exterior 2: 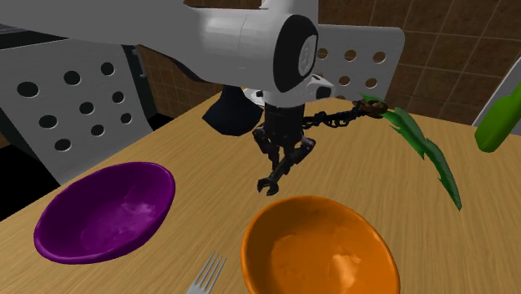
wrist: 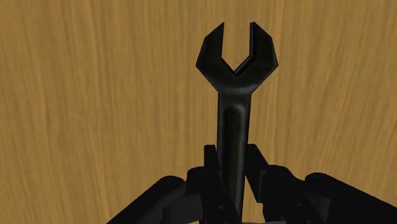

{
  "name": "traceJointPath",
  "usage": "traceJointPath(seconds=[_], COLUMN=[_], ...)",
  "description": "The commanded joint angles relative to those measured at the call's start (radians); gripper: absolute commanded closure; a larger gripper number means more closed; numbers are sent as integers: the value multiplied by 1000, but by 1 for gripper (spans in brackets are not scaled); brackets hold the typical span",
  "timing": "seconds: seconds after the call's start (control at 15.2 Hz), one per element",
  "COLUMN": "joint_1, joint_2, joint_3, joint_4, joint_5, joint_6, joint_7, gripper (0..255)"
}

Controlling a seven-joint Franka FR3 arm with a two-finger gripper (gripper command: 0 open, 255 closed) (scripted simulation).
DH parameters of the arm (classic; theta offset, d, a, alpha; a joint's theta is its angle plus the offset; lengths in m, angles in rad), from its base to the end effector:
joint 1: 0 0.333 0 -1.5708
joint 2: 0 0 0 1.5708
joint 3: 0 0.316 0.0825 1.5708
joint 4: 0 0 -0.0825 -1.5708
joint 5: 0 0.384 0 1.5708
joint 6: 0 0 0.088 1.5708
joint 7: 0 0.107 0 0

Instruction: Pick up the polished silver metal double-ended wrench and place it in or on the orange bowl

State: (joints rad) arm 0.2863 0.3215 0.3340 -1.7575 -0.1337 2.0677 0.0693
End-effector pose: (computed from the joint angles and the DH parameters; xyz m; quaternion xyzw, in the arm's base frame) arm 0.5341 0.3526 0.3940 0.9556 0.2946 0.0064 0.0052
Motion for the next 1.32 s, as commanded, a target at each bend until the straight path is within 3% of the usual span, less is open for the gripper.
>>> traceJointPath(seconds=[0.0,1.25], joint_1=[0,1], joint_2=[-9,-57], joint_3=[2,11], joint_4=[13,205], joint_5=[4,28], joint_6=[-22,-259], joint_7=[-2,-21], gripper=[255,255])
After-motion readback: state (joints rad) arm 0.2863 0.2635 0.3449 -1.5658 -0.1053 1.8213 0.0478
